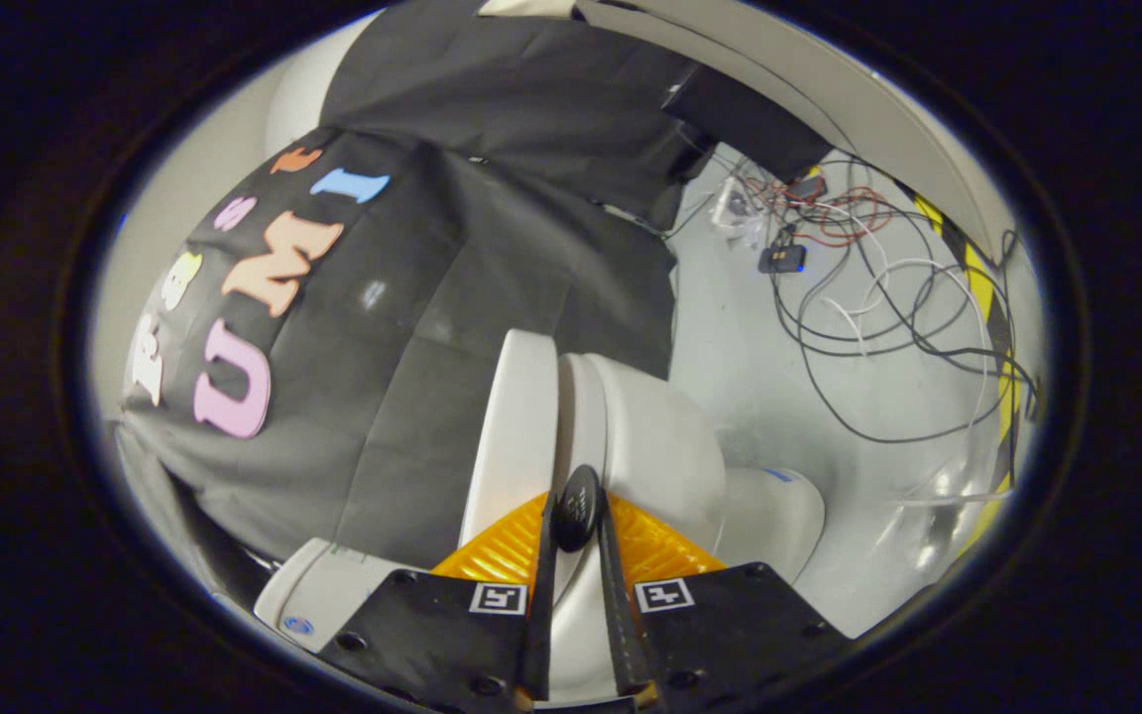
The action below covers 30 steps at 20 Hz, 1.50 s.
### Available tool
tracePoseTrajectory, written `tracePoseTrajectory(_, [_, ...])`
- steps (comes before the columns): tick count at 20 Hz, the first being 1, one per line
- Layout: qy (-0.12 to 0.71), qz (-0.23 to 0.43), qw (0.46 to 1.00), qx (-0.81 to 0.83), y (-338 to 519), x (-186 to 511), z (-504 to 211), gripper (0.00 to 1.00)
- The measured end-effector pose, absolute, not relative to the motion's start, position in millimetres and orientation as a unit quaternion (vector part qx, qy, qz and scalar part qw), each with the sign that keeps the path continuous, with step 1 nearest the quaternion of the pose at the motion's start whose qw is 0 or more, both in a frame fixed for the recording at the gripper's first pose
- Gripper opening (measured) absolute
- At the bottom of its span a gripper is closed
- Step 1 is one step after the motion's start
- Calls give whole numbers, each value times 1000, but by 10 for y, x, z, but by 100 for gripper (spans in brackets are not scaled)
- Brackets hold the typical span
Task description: Open the toilet lid.
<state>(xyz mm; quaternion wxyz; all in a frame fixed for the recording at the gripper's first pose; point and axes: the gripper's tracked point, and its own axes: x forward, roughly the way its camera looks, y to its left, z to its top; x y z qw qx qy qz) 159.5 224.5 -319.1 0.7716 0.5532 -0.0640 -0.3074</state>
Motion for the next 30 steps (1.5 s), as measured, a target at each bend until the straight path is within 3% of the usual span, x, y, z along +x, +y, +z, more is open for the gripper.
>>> tracePoseTrajectory(2, [-51,-303,781,543,2250,1605,-3245,15])
tracePoseTrajectory(9, [1,-297,847,441,2277,1627,-2853,15])
tracePoseTrajectory(23, [-42,-270,919,283,2765,2021,-1319,15])
tracePoseTrajectory(30, [-36,-192,958,210,3052,2213,-932,15])
